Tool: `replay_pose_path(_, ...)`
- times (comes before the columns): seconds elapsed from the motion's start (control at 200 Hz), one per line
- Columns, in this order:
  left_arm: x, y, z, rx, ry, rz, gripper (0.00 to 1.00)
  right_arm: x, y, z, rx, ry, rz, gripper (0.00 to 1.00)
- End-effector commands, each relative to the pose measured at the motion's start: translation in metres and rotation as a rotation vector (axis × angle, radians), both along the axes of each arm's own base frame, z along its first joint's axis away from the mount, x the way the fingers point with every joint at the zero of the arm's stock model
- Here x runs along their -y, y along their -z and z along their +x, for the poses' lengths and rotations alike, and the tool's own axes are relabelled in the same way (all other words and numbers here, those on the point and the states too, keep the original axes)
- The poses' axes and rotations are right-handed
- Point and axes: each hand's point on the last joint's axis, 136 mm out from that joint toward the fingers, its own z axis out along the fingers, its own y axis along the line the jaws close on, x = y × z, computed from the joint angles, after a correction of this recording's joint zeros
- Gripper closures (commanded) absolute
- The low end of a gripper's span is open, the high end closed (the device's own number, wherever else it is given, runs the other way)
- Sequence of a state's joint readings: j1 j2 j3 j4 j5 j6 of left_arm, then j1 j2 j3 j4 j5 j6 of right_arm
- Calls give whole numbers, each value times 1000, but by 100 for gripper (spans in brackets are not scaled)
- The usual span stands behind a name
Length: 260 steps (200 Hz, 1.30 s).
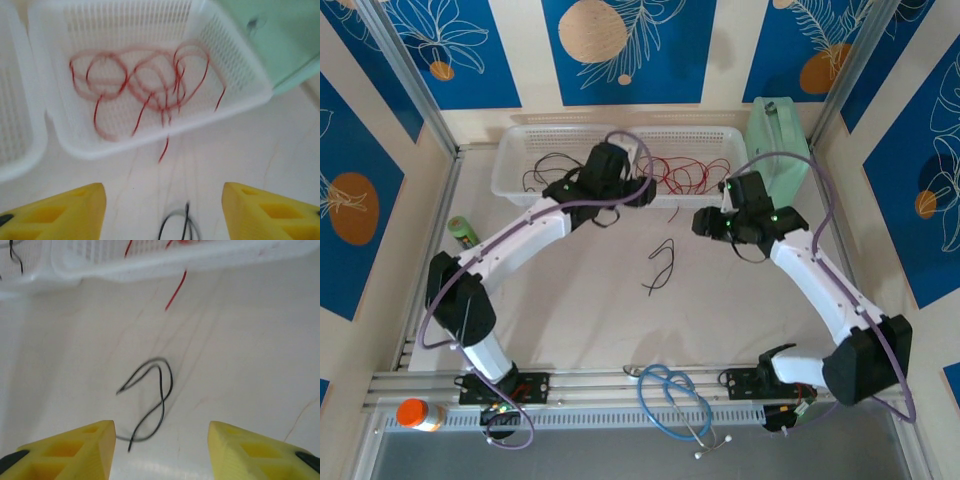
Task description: Untangle the cables
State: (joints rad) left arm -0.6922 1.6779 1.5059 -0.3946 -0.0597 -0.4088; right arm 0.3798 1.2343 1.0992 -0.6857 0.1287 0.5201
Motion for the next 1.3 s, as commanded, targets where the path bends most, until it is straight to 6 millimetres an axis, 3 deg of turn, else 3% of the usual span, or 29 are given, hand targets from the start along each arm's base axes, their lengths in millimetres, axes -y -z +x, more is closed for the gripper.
replay_pose_path(0.0, -10, 68, -47, -238, -18, 9, 42, -5, 12, -27, -48, 3, 6, 49)
replay_pose_path(0.165, -3, 129, -97, -459, -36, -62, 49, -6, 30, -42, -85, 12, 4, 52)
replay_pose_path(0.395, 11, 173, -135, -630, -142, -104, 51, -2, 29, -44, -69, 3, -16, 53)
replay_pose_path(0.805, -8, 208, -139, -640, -297, 14, 52, 10, 21, -47, -24, 3, 47, 54)
replay_pose_path(1.04, 7, 227, -141, -687, -276, -3, 57, 18, 15, -48, -6, 19, 81, 54)
replay_pose_path(1.296, 19, 229, -141, -693, -250, -15, 63, 17, 14, -49, -4, 20, 94, 54)
